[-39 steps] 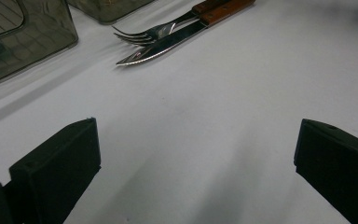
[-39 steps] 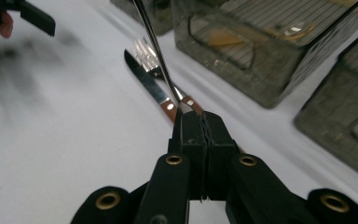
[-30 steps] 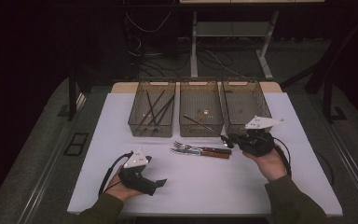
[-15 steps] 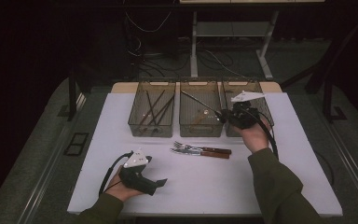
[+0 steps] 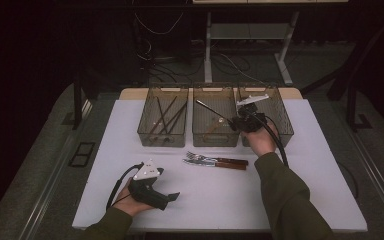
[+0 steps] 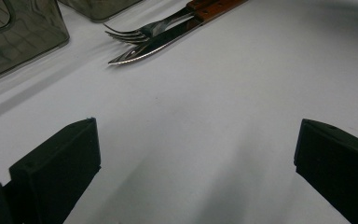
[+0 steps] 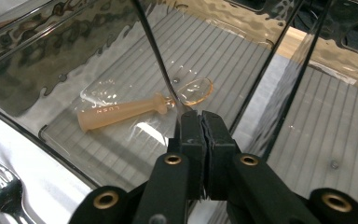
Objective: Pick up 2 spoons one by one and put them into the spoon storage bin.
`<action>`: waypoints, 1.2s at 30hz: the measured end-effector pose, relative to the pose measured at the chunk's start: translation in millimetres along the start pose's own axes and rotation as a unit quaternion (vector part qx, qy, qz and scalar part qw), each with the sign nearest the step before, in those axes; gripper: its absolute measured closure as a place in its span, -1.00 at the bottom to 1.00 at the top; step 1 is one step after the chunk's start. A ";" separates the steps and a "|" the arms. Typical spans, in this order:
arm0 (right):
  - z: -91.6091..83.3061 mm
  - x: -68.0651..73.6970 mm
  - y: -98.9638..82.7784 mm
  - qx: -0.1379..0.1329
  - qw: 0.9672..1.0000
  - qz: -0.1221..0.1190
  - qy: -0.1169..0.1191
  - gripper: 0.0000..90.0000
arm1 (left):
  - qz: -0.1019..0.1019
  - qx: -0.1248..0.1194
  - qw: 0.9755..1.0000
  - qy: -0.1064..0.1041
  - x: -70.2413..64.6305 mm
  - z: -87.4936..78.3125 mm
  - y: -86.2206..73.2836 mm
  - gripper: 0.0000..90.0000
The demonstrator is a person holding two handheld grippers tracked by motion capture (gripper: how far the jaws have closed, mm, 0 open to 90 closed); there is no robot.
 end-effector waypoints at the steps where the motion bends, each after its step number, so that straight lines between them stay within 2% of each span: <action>1: 0.4 1.1 0.1 -0.004 1.000 -0.003 0.001 0.81 | 0.000 0.000 1.000 0.000 -0.3 -0.1 0.1 -1.00; 5: -3.7 2.7 2.7 -0.020 1.000 -0.010 0.009 0.60 | 0.001 0.001 1.000 -0.001 -0.4 0.2 0.1 -1.00; 10: -14.9 1.2 3.3 -0.038 0.998 -0.002 0.046 0.53 | 0.000 -0.001 1.000 -0.001 -0.5 -0.2 0.0 -1.00; 12: -21.1 0.8 1.9 -0.047 0.997 -0.003 0.058 0.58 | 0.000 0.000 1.000 -0.002 -0.2 0.0 -0.1 -1.00; 17: -35.6 2.9 -6.0 -0.051 0.993 -0.008 0.108 0.96 | 0.001 0.002 1.000 -0.001 -1.0 0.0 -0.1 -1.00; 20: -41.5 4.4 -14.4 -0.049 0.991 -0.019 0.122 1.00 | 0.001 0.002 1.000 -0.002 -1.1 0.0 0.0 -1.00; 29: -52.7 8.8 -36.8 -0.043 0.988 -0.045 0.139 1.00 | 0.000 0.001 1.000 -0.001 -1.5 -0.8 0.2 -1.00; 36: -55.0 11.2 -54.4 -0.033 0.987 -0.058 0.149 1.00 | 0.000 -0.001 1.000 -0.001 -1.9 -1.5 0.0 -1.00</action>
Point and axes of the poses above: each handheld gripper's, and its own axes: z roughly forward along the jaws, y roughly out of its top, x roughly to its left, the point moved 4 cm from there along z, roughly forward along the jaws, and after that the axes turned 3 degrees about z, right-handed, at the moved point
